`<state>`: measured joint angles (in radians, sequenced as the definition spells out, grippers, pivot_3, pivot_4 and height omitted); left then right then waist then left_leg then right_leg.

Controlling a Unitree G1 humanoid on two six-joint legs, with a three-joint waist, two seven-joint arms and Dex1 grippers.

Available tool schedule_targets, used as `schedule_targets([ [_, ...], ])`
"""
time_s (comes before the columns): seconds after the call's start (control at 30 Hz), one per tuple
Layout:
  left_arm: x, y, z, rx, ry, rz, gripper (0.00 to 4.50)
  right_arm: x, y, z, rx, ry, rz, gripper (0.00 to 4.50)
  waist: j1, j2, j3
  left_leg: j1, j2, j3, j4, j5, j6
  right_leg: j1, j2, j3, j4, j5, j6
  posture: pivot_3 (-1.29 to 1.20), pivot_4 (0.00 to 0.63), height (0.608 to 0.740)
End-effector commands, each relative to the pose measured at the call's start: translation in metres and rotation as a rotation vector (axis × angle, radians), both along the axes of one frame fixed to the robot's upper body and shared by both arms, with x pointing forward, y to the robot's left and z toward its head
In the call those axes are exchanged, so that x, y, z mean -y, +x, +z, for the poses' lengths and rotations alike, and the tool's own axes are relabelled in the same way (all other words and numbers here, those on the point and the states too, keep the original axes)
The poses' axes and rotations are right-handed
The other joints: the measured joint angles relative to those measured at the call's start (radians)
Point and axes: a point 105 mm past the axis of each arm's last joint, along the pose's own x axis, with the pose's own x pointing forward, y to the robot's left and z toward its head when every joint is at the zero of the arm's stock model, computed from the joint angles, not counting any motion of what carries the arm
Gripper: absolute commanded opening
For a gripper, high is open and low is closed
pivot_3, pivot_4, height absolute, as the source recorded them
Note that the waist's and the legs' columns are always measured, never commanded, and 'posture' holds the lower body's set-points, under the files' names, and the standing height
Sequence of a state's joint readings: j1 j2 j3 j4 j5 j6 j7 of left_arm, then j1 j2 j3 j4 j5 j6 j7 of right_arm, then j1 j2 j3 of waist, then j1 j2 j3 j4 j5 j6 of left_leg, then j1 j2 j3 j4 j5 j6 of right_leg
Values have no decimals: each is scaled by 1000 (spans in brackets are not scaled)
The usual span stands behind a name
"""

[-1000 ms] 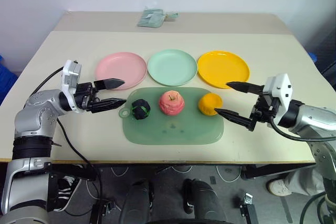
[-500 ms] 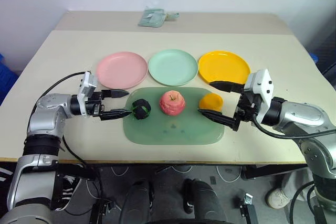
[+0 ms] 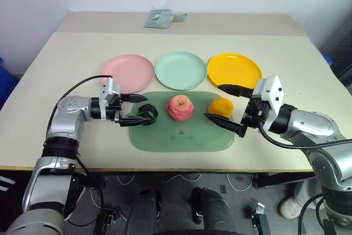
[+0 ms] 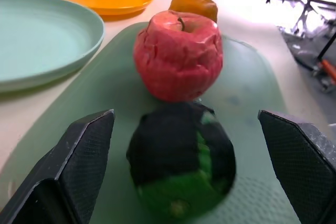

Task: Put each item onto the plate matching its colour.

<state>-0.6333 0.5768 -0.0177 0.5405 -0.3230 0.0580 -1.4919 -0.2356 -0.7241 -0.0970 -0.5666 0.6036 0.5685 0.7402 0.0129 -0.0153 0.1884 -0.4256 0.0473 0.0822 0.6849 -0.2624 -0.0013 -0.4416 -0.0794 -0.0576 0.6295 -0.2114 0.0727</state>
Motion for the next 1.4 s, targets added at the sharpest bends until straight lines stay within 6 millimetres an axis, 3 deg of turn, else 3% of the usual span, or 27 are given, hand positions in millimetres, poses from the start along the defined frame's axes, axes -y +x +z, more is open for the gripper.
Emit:
schedule_targets([
  [0.03,4,2,3,53,16,-8,4500,-1,-8,5,42,-9,11,4432,0,0,0,0,0,0,0,0,0,0,0,0,0,0,0,0,150,740],
  [0.3,6,0,-11,34,41,-19,4500,0,-11,8,40,-13,11,4432,-1,0,0,0,0,0,0,0,0,0,0,0,0,0,0,0,150,740],
  [0.47,8,3,-14,72,42,-7,2297,2,-9,10,47,-19,10,4500,0,0,0,0,0,0,0,0,0,0,0,0,0,0,0,0,150,740],
  [0.63,11,6,-8,84,4,5,2297,1,-7,12,54,-18,12,4500,0,0,0,0,0,0,0,0,0,0,0,0,0,0,0,0,150,740],
  [0.83,10,23,44,147,-176,78,2297,5,4,31,78,99,-40,4500,1,-1,0,0,0,0,0,0,0,0,0,0,0,1,1,0,150,740],
  [1.0,22,52,81,262,-275,188,2297,17,28,40,139,127,-181,4500,3,-1,0,0,-1,-1,0,0,0,1,0,0,0,1,2,0,150,740],
  [1.2,57,99,94,296,-299,417,2297,28,54,48,154,186,-336,4500,0,-1,0,0,-1,0,0,0,1,1,0,0,0,2,3,0,150,740],
  [1.4,88,121,87,246,-315,599,2297,32,56,45,161,156,-373,4500,0,-2,0,-1,-1,0,-1,-1,1,0,0,0,-1,2,4,0,150,740],
])
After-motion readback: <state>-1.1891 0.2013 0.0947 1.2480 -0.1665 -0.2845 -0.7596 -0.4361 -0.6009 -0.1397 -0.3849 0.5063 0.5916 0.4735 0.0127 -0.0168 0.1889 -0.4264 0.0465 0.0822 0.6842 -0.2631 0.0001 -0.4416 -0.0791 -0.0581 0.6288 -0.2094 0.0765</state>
